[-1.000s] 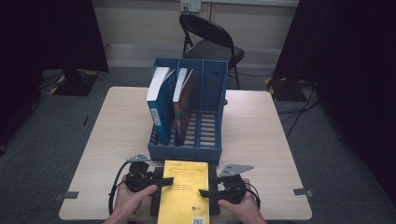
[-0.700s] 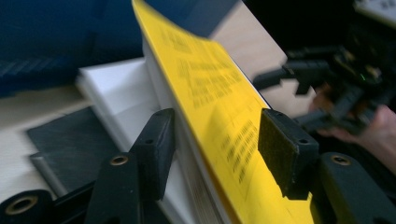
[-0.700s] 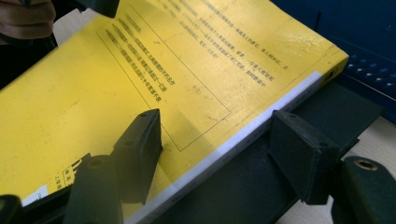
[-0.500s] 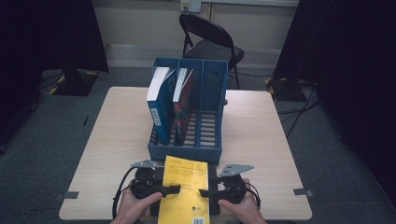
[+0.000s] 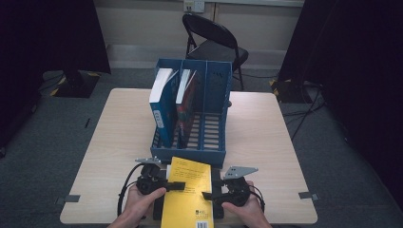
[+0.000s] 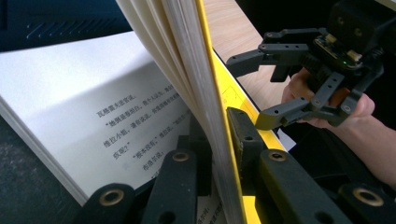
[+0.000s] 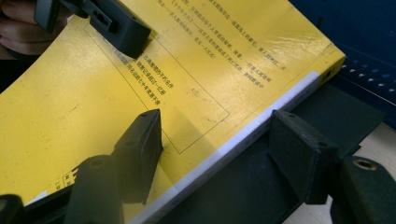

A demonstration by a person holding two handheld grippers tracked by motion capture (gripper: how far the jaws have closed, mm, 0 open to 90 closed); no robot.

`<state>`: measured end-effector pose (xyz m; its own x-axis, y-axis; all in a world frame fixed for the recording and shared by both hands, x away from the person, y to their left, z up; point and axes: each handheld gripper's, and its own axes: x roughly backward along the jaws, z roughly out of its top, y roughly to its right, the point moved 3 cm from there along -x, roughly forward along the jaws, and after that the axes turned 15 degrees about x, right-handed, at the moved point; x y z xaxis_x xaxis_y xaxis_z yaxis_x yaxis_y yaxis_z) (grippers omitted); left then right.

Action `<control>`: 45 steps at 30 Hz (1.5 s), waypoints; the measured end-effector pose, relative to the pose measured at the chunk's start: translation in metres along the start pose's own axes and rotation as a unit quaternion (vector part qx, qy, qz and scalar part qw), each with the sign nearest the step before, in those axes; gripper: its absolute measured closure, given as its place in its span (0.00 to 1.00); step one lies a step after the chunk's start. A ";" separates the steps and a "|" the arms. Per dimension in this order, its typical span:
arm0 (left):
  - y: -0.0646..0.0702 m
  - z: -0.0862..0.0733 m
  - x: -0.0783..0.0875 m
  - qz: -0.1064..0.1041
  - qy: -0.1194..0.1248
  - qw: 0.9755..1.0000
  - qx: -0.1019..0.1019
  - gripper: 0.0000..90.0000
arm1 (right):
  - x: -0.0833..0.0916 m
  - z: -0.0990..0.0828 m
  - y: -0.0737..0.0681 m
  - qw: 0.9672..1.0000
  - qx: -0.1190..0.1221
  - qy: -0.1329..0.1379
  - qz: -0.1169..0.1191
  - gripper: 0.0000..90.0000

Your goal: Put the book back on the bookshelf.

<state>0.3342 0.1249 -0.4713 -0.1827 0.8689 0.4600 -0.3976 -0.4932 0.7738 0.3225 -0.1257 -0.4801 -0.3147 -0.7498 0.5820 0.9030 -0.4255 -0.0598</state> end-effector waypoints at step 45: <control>0.047 0.006 0.036 -0.045 0.078 0.990 -0.112 0.94 | 0.049 0.054 0.009 0.986 -0.027 0.153 0.059 0.80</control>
<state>0.3143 0.1334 -0.4158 -0.2671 0.9135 0.3068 -0.6050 -0.4068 0.6844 0.3314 -0.1392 -0.4080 -0.2884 -0.9102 0.2973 0.9245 -0.3456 -0.1610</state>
